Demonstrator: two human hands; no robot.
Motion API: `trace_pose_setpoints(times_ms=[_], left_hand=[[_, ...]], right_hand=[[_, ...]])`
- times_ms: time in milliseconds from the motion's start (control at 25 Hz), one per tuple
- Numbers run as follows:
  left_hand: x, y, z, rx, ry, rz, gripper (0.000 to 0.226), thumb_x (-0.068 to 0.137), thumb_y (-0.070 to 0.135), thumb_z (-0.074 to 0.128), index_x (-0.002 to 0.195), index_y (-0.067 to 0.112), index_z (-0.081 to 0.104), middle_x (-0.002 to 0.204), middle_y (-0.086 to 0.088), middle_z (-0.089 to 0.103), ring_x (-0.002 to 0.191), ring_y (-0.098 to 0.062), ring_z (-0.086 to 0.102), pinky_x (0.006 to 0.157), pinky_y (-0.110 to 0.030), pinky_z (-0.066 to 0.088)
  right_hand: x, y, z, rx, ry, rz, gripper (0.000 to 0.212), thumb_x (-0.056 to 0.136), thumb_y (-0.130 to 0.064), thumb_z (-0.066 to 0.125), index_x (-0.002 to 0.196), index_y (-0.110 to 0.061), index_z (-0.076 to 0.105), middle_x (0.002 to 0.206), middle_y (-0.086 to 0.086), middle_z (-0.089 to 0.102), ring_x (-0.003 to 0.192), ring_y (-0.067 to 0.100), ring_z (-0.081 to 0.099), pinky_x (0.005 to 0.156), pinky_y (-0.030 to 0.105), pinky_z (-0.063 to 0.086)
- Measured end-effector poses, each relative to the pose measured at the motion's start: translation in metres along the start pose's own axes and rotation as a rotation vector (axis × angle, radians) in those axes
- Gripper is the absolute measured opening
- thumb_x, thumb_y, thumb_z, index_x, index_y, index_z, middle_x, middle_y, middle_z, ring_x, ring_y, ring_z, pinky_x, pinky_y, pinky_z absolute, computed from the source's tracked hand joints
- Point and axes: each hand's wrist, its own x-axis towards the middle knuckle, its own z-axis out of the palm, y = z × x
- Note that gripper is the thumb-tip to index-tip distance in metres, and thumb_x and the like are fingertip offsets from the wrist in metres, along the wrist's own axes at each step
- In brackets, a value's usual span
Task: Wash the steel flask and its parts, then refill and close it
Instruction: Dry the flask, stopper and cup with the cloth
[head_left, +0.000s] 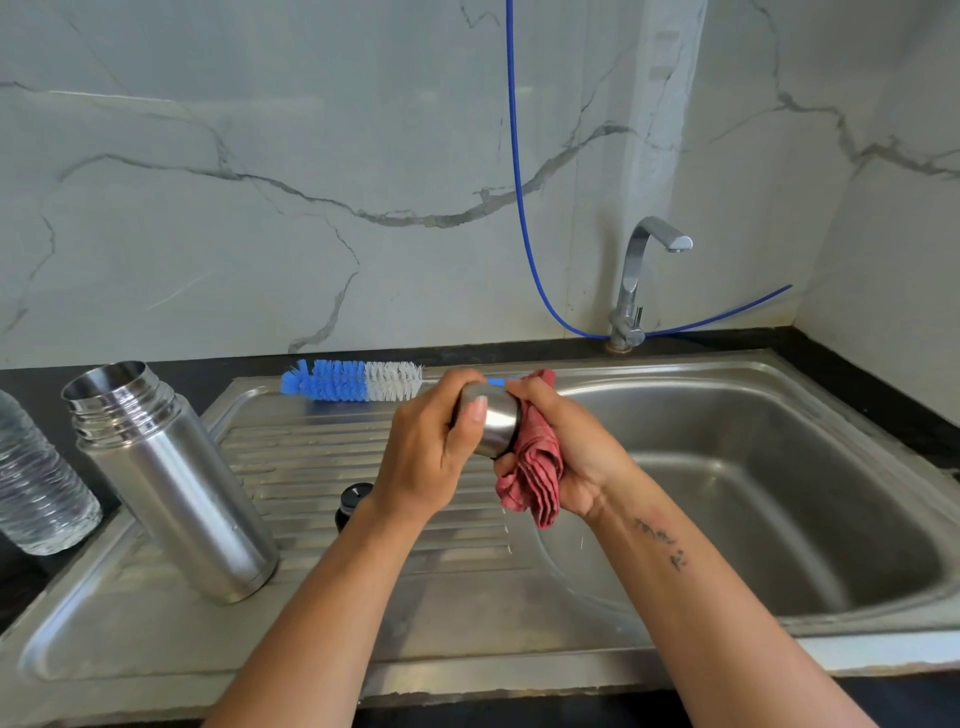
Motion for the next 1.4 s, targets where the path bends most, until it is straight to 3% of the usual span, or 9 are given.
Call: trace_pose_setpoints(times_ms=[120, 240, 400, 480, 640, 800, 1000, 1200, 1400], left_hand=[[0.002, 0.003, 0.008, -0.075, -0.054, -0.223, 0.056, 0.104, 0.061, 0.033, 0.091, 0.013, 0.060, 0.066, -0.006, 0.050, 0.063, -0.024, 0.048, 0.060, -0.046, 0.042], [0.002, 0.006, 0.011, -0.151, -0.092, -0.547, 0.074, 0.090, 0.085, 0.030, 0.095, 0.022, 0.069, 0.068, 0.008, 0.060, 0.070, -0.014, 0.058, 0.064, -0.034, 0.047], [-0.002, 0.003, 0.015, -0.018, -0.043, -0.126, 0.060, 0.097, 0.071, 0.039, 0.109, 0.018, 0.067, 0.084, 0.012, 0.065, 0.074, -0.004, 0.061, 0.065, -0.023, 0.046], [-0.001, 0.000, 0.016, -0.029, -0.102, -0.053, 0.060, 0.095, 0.068, 0.051, 0.118, 0.014, 0.065, 0.098, 0.009, 0.067, 0.084, -0.006, 0.064, 0.070, -0.021, 0.048], [-0.003, 0.002, 0.007, -0.035, -0.138, -0.123, 0.070, 0.073, 0.069, 0.075, 0.123, 0.021, 0.063, 0.103, 0.008, 0.068, 0.088, -0.011, 0.066, 0.076, -0.027, 0.055], [0.002, 0.024, -0.003, -0.047, -0.118, -0.258, 0.069, 0.065, 0.047, 0.091, 0.121, 0.024, 0.059, 0.111, 0.008, 0.067, 0.094, -0.006, 0.067, 0.079, -0.021, 0.057], [-0.016, 0.039, -0.020, 0.064, -0.075, -0.429, 0.073, 0.071, 0.032, 0.093, 0.135, 0.036, 0.057, 0.122, 0.016, 0.057, 0.111, 0.007, 0.055, 0.087, -0.004, 0.042], [-0.051, 0.053, -0.032, 0.199, -0.094, -0.631, 0.054, 0.064, 0.035, 0.094, 0.108, 0.036, 0.063, 0.100, 0.020, 0.068, 0.093, 0.005, 0.063, 0.075, -0.013, 0.045], [-0.074, 0.051, -0.028, 0.309, -0.231, -0.711, 0.058, 0.066, 0.038, 0.091, 0.115, 0.027, 0.063, 0.105, 0.014, 0.067, 0.098, -0.004, 0.063, 0.077, -0.016, 0.046]], right_hand=[[0.001, 0.002, -0.004, -0.259, 0.110, -0.182, 0.024, 0.100, -0.018, 0.058, 0.080, -0.005, 0.059, 0.065, 0.014, 0.051, 0.045, 0.019, 0.052, 0.045, 0.028, 0.048], [0.004, 0.010, -0.001, -0.613, 0.185, -0.378, 0.041, 0.101, -0.016, 0.058, 0.063, -0.005, 0.048, 0.044, -0.002, 0.048, 0.041, 0.012, 0.048, 0.050, 0.023, 0.044], [-0.005, -0.006, 0.002, -0.040, 0.061, -0.024, 0.024, 0.103, -0.018, 0.053, 0.087, -0.001, 0.057, 0.062, 0.015, 0.059, 0.046, 0.024, 0.061, 0.042, 0.026, 0.051], [-0.011, -0.014, -0.006, 0.107, -0.014, 0.128, 0.026, 0.105, -0.018, 0.047, 0.092, 0.001, 0.060, 0.062, 0.016, 0.064, 0.041, 0.021, 0.063, 0.035, 0.023, 0.049], [0.001, -0.015, -0.022, -0.018, -0.008, 0.111, 0.032, 0.099, -0.028, 0.056, 0.119, -0.003, 0.056, 0.076, 0.015, 0.061, 0.047, 0.022, 0.058, 0.040, 0.028, 0.051], [0.006, -0.015, -0.025, 0.046, 0.045, -0.017, 0.038, 0.097, -0.032, 0.058, 0.117, 0.000, 0.060, 0.090, 0.019, 0.064, 0.071, 0.030, 0.062, 0.059, 0.037, 0.054], [0.007, -0.017, -0.030, 0.120, 0.144, -0.068, 0.026, 0.098, -0.032, 0.056, 0.099, -0.006, 0.054, 0.070, 0.016, 0.061, 0.048, 0.029, 0.051, 0.043, 0.034, 0.050], [0.012, -0.010, -0.034, 0.113, 0.179, -0.035, 0.033, 0.099, -0.035, 0.053, 0.104, -0.002, 0.056, 0.072, 0.020, 0.062, 0.044, 0.029, 0.054, 0.052, 0.037, 0.052], [0.015, -0.002, -0.032, 0.148, 0.090, -0.019, 0.036, 0.095, -0.033, 0.064, 0.111, -0.001, 0.062, 0.083, 0.018, 0.065, 0.058, 0.026, 0.060, 0.058, 0.038, 0.057]])
